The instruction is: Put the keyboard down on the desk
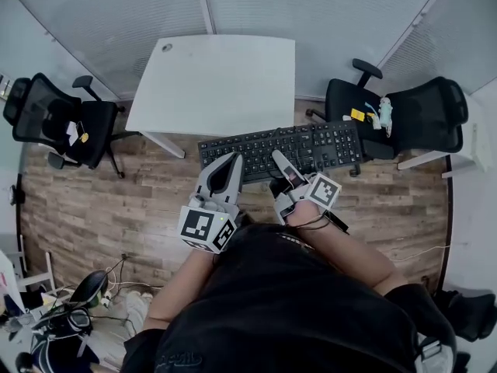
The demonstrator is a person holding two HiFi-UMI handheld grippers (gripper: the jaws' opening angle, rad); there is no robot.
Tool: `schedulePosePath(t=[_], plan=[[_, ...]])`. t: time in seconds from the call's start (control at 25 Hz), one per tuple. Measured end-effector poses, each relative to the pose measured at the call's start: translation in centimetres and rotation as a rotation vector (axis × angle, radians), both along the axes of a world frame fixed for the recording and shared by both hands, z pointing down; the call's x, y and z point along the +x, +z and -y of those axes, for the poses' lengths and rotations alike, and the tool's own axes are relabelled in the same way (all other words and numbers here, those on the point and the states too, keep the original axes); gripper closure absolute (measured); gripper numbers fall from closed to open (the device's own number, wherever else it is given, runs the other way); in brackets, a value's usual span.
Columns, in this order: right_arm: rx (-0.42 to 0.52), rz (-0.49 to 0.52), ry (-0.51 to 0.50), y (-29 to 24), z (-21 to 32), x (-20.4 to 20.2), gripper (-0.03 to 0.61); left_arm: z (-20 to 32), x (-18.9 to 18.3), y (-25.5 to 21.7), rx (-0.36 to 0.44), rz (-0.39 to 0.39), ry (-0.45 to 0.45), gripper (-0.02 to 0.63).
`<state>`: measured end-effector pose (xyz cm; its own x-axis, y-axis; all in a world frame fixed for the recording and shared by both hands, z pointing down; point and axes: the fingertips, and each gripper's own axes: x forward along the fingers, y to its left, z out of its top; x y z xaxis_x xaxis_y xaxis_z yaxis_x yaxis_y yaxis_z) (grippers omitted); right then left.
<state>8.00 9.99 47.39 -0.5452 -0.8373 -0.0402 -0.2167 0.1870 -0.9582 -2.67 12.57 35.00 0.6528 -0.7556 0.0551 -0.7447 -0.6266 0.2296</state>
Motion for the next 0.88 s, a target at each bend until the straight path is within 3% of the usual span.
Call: schedulePosePath(t=[0.4, 0.88], plan=[[-0.016, -0.004, 0.010, 0.3, 1.4, -6.5, 0.483, 1.5, -7.0, 0.9, -0.022, -0.013, 0.007, 0.598], [-0.055, -0.013, -0.032, 1.9, 2.2, -8.1, 0.483, 2.0, -8.0, 2.4, -0.045, -0.011, -0.015, 0.598]])
